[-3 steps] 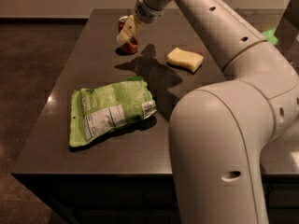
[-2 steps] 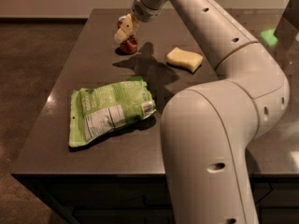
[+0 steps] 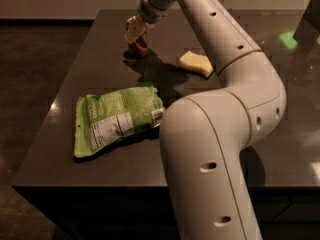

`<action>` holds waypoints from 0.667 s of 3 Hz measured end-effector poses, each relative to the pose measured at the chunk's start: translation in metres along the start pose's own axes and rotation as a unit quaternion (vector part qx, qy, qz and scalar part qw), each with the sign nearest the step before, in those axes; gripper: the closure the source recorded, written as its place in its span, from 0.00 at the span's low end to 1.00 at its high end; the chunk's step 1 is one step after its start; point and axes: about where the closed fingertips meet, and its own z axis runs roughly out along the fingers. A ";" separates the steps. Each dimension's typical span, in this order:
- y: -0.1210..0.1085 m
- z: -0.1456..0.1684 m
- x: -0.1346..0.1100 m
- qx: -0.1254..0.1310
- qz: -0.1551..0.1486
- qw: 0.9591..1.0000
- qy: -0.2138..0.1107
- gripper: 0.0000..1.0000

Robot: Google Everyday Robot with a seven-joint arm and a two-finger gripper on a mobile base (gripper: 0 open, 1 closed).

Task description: Move coke can near green rice chip bag

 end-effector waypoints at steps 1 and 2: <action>0.011 -0.006 -0.005 -0.026 -0.011 1.000 -0.004 0.60; 0.028 -0.024 -0.006 -0.064 -0.026 0.998 -0.011 0.91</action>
Offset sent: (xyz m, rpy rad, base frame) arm -0.0427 0.0021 0.0488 0.0787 0.0720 0.1843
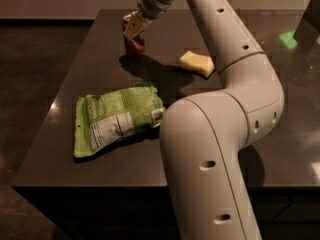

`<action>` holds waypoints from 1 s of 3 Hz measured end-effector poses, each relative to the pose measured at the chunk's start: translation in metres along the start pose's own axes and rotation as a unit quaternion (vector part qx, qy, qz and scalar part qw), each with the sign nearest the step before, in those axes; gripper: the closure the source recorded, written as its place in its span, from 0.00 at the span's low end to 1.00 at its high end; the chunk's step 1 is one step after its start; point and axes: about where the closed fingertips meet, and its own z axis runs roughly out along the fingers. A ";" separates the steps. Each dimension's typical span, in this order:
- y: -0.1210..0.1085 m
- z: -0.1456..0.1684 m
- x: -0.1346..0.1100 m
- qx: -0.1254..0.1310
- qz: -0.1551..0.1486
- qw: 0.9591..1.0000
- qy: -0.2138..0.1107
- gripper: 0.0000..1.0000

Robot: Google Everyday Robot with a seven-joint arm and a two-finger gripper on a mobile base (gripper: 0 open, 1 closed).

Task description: Move coke can near green rice chip bag

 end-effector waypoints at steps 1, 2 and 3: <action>0.017 -0.027 0.009 -0.027 -0.018 0.999 -0.002 1.00; 0.034 -0.051 0.025 -0.045 -0.032 0.998 0.004 1.00; 0.052 -0.066 0.046 -0.048 -0.051 0.997 0.016 1.00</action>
Offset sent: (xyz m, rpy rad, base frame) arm -0.1287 -0.0525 0.0194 -0.0209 0.0642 0.1669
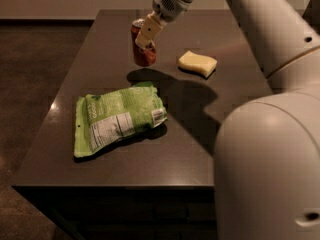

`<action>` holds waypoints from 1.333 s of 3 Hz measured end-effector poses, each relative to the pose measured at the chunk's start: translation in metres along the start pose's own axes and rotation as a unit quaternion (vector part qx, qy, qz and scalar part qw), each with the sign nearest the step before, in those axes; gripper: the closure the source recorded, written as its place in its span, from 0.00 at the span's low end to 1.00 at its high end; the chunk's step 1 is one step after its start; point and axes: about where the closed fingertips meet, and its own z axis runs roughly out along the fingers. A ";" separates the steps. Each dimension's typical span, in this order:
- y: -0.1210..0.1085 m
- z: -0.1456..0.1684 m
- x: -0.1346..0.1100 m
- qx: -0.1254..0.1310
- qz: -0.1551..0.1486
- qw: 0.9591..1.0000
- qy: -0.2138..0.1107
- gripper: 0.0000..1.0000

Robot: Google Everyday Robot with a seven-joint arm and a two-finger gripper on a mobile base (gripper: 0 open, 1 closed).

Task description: Move coke can near green rice chip bag

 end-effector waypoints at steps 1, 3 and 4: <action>0.023 0.005 0.022 -0.007 -0.010 1.000 0.009 1.00; 0.066 0.012 0.048 -0.028 -0.032 0.999 0.006 0.87; 0.071 0.015 0.050 -0.032 -0.034 0.999 0.008 0.62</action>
Offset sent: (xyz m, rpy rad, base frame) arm -0.0871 -0.0112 -0.0486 -0.0065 0.0196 0.0885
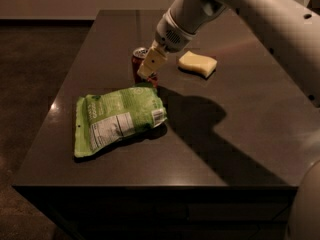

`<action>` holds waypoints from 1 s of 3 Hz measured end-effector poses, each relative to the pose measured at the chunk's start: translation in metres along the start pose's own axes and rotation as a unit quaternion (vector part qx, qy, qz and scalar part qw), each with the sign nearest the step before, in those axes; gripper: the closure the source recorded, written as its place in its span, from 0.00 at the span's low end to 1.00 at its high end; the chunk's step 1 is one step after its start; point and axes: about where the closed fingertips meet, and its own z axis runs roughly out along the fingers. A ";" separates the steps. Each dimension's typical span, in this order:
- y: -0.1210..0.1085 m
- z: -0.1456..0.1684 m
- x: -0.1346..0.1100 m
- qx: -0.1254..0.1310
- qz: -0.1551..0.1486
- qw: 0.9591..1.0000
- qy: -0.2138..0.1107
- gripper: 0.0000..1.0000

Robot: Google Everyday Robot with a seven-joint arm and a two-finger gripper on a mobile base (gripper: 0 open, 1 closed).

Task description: Move coke can near green rice chip bag

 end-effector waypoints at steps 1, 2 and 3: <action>0.001 0.002 0.000 -0.001 0.000 1.000 0.000 0.41; 0.001 0.004 0.000 -0.003 -0.001 1.000 0.001 0.18; 0.002 0.006 -0.001 -0.005 -0.001 1.000 0.002 0.00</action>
Offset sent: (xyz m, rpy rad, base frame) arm -0.0002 0.0014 -0.0016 -0.0004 0.0024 0.0023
